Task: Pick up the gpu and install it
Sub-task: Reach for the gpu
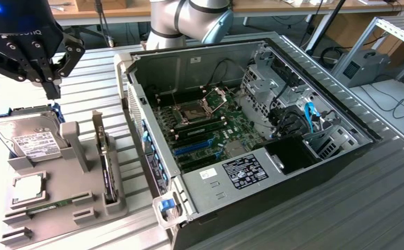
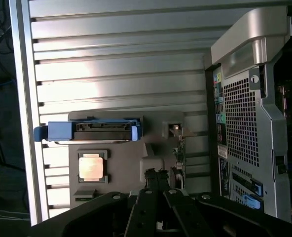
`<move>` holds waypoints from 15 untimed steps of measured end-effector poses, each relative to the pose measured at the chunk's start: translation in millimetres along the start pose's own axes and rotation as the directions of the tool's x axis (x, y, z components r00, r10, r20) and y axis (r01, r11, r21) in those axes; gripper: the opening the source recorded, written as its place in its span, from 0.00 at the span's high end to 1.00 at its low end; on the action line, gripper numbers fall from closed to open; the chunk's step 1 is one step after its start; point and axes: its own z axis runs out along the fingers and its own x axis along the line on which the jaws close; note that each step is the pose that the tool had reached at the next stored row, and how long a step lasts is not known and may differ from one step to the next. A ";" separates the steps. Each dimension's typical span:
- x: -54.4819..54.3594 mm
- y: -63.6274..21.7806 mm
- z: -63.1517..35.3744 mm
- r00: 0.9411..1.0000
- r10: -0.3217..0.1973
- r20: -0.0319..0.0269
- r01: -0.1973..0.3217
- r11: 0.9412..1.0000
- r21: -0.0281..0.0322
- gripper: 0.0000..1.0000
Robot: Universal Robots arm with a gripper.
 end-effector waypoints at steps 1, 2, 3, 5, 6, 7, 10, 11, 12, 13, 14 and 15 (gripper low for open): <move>0.8 -0.1 -0.1 1.000 0.000 0.000 0.000 1.000 0.000 0.89; 2.6 -0.2 -0.1 1.000 0.000 0.000 0.000 1.000 0.000 0.89; 3.4 -0.3 -0.1 1.000 0.000 0.000 0.000 1.000 0.000 0.89; 4.8 -0.4 -0.2 1.000 0.000 0.000 0.000 1.000 0.000 0.89; 5.6 -0.4 -0.2 1.000 0.000 0.000 0.000 1.000 0.000 0.89; 6.3 -0.5 -0.2 1.000 0.000 0.000 0.000 1.000 0.000 0.89; 8.4 -0.6 -0.2 1.000 0.000 0.000 0.000 1.000 0.000 0.89; 9.8 -0.7 -0.3 1.000 0.000 0.000 0.000 1.000 0.000 0.89; 11.0 -0.8 -0.3 1.000 0.000 0.000 0.000 1.000 0.000 0.89; 11.5 -0.9 -0.3 1.000 0.000 0.000 0.000 1.000 0.000 0.89; 12.2 -0.9 -0.3 1.000 0.000 0.000 0.000 1.000 0.000 0.89; 12.8 -1.0 -0.3 1.000 0.000 0.000 0.000 1.000 0.000 0.89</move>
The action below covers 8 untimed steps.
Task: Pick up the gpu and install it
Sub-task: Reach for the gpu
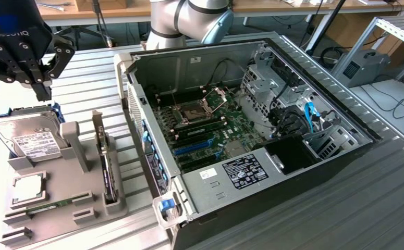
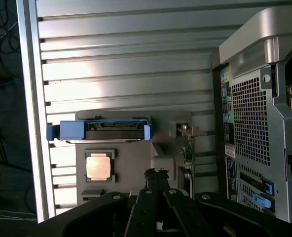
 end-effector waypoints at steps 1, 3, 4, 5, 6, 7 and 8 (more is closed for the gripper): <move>0.7 0.0 0.0 1.000 0.000 0.000 0.000 1.000 0.000 0.89; 2.0 -0.1 0.0 1.000 0.000 0.000 0.000 1.000 0.000 0.89; 2.7 -0.2 0.0 1.000 0.000 0.000 0.000 1.000 0.000 0.89; 3.3 -0.2 -0.1 1.000 0.000 0.000 0.000 1.000 0.000 0.89; 3.9 -0.3 -0.1 1.000 0.000 0.000 0.000 1.000 0.000 0.89; 4.6 -0.3 -0.1 1.000 0.000 0.000 0.000 1.000 0.000 0.89; 5.2 -0.4 -0.1 1.000 0.000 0.000 0.000 1.000 0.000 0.89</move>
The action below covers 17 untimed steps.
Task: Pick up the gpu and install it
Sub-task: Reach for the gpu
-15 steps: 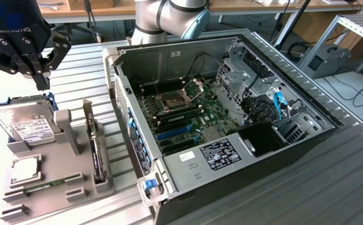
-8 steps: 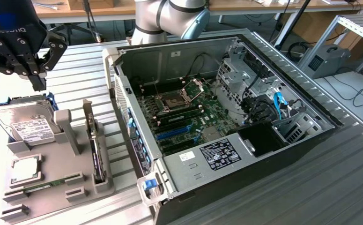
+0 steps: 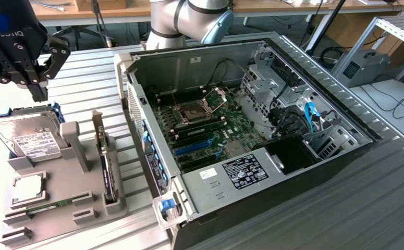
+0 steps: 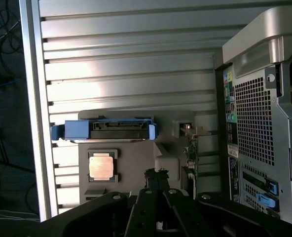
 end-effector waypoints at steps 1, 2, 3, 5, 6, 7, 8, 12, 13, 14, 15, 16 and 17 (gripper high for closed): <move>0.7 0.0 0.0 1.000 0.000 0.000 0.000 1.000 0.000 0.89; 1.6 -0.1 0.0 1.000 0.000 0.000 0.000 1.000 0.000 0.89; 2.2 -0.2 -0.1 1.000 0.000 0.000 0.000 1.000 0.000 0.89; 3.6 -0.3 -0.1 1.000 0.000 0.000 0.000 1.000 0.000 0.89; 4.3 -0.3 -0.2 1.000 0.000 0.000 0.000 1.000 0.000 0.89; 4.8 -0.3 -0.1 1.000 0.000 0.000 0.000 1.000 0.000 0.89; 5.3 -0.4 -0.1 1.000 0.000 0.000 0.000 1.000 0.000 0.89; 8.1 -0.6 -0.2 1.000 0.000 0.000 0.000 1.000 0.000 0.89; 8.9 -0.7 -0.2 1.000 0.000 0.000 0.000 1.000 0.000 0.89; 9.6 -0.7 -0.2 1.000 0.000 0.000 0.000 1.000 0.000 0.89; 10.3 -0.8 -0.2 1.000 0.000 0.000 0.000 1.000 0.000 0.89; 11.2 -0.8 -0.3 1.000 0.000 0.000 0.000 1.000 0.000 0.89; 12.4 -0.9 -0.3 1.000 0.000 0.000 0.000 1.000 0.000 0.89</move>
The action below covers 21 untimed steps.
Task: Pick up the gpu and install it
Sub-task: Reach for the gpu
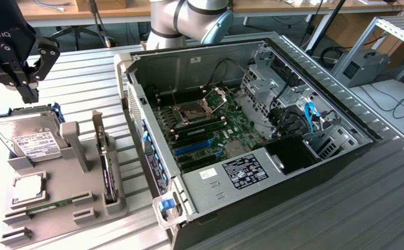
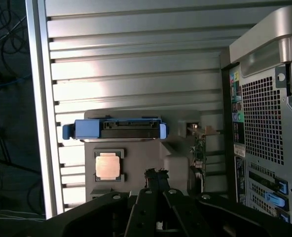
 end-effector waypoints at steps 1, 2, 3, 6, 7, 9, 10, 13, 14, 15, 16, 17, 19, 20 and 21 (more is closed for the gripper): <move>0.6 -0.1 0.0 1.000 0.000 0.000 0.000 1.000 0.000 0.89; 0.9 -0.1 0.0 1.000 0.000 0.000 0.000 1.000 0.000 0.89; 0.9 -0.1 0.0 1.000 0.000 0.000 0.000 1.000 0.000 0.89; 0.9 -0.1 -0.1 1.000 0.000 0.000 0.000 1.000 0.000 0.89; 1.0 -0.1 -0.1 1.000 0.000 0.000 0.000 1.000 0.000 0.89; 1.0 -0.2 -0.1 1.000 0.000 0.000 0.000 1.000 0.000 0.89; 1.1 -0.5 0.0 1.000 0.000 0.000 0.000 1.000 0.000 0.89; 0.8 -2.7 -0.2 1.000 0.000 0.000 0.000 1.000 0.000 0.89; 0.7 -4.1 -0.2 1.000 0.000 0.000 0.000 1.000 0.000 0.89; 0.6 -5.3 -0.3 1.000 0.000 0.000 0.000 1.000 0.000 0.89; 0.5 -6.8 -0.3 1.000 0.000 0.000 0.000 1.000 0.000 0.89; 0.3 -8.1 -0.3 1.000 0.000 0.000 0.000 1.000 0.000 0.89; 0.1 -10.9 -0.5 1.000 0.000 0.000 0.000 1.000 0.000 0.89; 0.0 -12.5 -0.5 1.000 0.000 0.000 0.000 1.000 0.000 0.89; -0.1 -13.8 -0.5 1.000 0.000 0.000 0.000 1.000 0.000 0.89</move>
